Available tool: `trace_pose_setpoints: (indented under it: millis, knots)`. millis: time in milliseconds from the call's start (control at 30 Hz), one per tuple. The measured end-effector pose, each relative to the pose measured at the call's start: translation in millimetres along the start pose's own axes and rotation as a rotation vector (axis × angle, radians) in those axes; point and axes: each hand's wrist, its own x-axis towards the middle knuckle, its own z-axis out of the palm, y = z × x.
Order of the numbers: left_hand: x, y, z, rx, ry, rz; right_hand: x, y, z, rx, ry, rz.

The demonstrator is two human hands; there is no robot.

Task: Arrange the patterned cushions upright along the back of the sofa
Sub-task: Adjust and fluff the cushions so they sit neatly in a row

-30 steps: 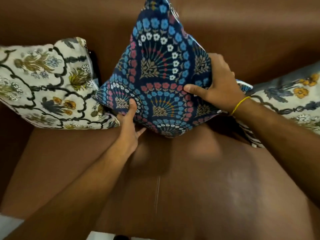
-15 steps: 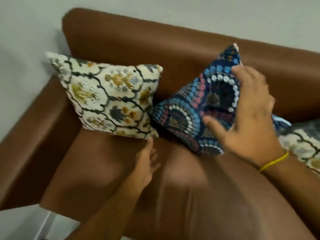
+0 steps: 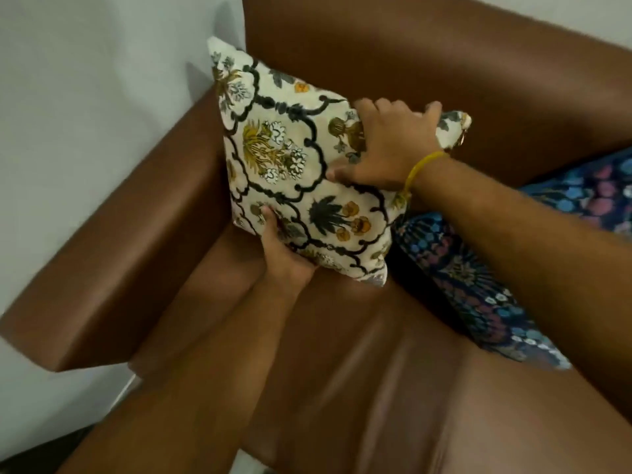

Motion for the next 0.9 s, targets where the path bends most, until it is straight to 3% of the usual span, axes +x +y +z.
trace_pose_setpoints:
  millis: [233, 300, 433, 533, 600, 667, 733, 767, 833, 900]
  knots:
    - [-21.0, 31.6, 31.0, 0.419, 0.138, 0.441, -61.4, 62.4, 15.6, 0.583, 0.328, 0.047]
    - [-13.6, 58.9, 43.6, 0.538, 0.145, 0.526, -68.6, 64.5, 37.8, 0.650, 0.428, 0.089]
    - [19.0, 106.7, 42.9, 0.704, 0.154, 0.558, -48.4, 35.9, 75.2, 0.569, 0.436, 0.109]
    - [31.3, 111.6, 16.4, 0.766, 0.252, 0.458, -28.6, 6.8, 95.4, 0.373, 0.367, 0.103]
    - [30.4, 107.6, -1.3, 0.776, 0.384, 0.350, -21.8, -4.8, 103.8, 0.294, 0.333, 0.097]
    - [21.9, 102.0, -6.8, 0.930, 0.602, 0.357, -19.8, -5.2, 103.8, 0.311, 0.313, 0.092]
    - [-0.8, 92.8, 6.7, 1.106, 0.766, 0.641, -26.1, 2.8, 97.0, 0.385, 0.269, 0.077]
    - [-17.5, 86.3, 20.6, 1.165, 0.733, 0.894, -34.1, 8.0, 90.3, 0.409, 0.242, 0.064]
    - [-52.3, 66.2, 57.4, 1.308, 0.447, 1.369, -57.7, 19.8, 75.5, 0.354, 0.240, 0.037]
    - [-75.6, 41.0, 95.4, 1.559, 0.103, 1.608, -84.6, 34.2, 63.3, 0.213, 0.253, -0.009]
